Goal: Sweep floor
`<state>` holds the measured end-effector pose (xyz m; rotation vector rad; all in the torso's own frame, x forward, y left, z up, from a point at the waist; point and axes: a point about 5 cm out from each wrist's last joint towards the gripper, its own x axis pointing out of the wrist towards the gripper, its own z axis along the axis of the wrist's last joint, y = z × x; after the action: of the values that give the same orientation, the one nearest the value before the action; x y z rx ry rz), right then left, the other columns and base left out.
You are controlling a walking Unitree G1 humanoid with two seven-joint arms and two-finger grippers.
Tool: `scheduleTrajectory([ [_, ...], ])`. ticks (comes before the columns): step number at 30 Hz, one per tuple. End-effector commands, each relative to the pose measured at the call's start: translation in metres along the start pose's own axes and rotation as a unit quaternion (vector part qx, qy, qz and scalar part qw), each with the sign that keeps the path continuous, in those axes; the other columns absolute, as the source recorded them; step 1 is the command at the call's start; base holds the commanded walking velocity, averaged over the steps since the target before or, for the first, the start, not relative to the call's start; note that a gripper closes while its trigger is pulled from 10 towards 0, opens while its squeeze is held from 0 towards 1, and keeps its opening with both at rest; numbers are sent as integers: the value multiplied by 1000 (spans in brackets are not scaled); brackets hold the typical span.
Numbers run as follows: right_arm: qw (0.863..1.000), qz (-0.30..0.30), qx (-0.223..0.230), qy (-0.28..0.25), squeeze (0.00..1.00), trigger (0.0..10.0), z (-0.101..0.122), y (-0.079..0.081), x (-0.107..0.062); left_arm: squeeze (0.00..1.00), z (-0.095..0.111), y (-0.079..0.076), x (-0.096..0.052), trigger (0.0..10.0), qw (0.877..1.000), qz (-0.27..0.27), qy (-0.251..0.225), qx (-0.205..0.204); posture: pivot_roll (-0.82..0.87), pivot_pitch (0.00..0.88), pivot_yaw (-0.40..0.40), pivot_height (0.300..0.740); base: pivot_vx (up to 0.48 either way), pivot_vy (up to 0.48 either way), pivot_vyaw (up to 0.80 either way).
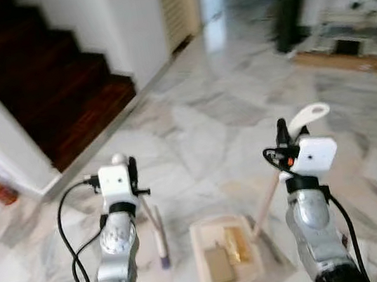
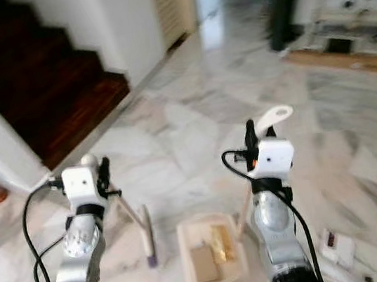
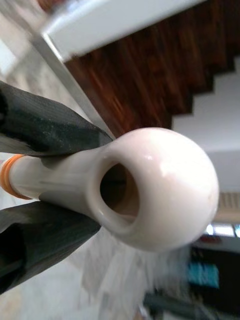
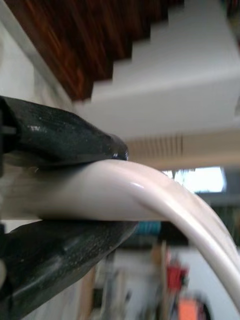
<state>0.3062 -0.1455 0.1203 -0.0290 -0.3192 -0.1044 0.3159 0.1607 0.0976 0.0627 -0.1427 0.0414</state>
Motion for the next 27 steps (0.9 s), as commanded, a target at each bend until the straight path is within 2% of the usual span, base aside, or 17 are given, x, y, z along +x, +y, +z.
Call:
scheduleTrajectory([
  [1,1000,-10,13,-26,0,10000,10,-2,6,0,15,-2,6,10000,999,-6,-33,6,-1,0,60,740,0,0,800],
  [23,1000,8,13,-22,0,10000,9,-3,6,0,10,-13,-3,10000,999,-19,-26,6,5,0,26,740,0,0,800],
  [27,1000,7,29,-9,0,10000,7,-1,8,0,9,-12,-3,10000,1000,-12,-24,2,8,0,21,740,0,0,0],
])
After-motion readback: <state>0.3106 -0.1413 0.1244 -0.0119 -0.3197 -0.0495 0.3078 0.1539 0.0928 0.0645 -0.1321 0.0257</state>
